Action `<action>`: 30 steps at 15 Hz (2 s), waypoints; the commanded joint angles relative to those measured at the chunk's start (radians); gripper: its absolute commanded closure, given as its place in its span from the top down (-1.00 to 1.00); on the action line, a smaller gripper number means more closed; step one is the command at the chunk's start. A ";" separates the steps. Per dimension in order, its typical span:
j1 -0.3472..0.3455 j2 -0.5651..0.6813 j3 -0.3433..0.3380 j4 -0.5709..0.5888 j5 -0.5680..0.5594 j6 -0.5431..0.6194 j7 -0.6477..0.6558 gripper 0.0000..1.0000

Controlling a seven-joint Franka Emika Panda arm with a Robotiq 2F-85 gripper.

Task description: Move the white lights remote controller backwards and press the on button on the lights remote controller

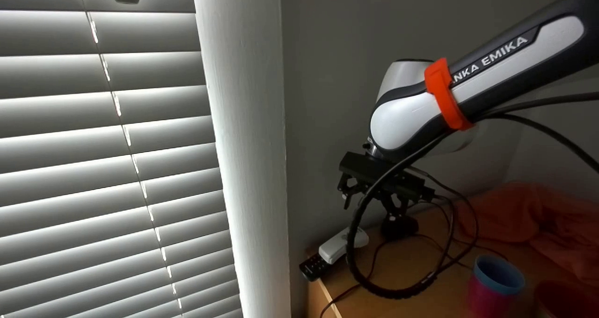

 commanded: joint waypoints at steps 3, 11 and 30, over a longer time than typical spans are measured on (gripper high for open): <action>0.042 0.090 -0.023 0.035 0.081 0.071 0.041 1.00; 0.073 0.170 -0.050 0.089 0.101 0.127 0.125 1.00; 0.101 0.032 -0.054 -0.035 0.106 0.043 0.195 -0.39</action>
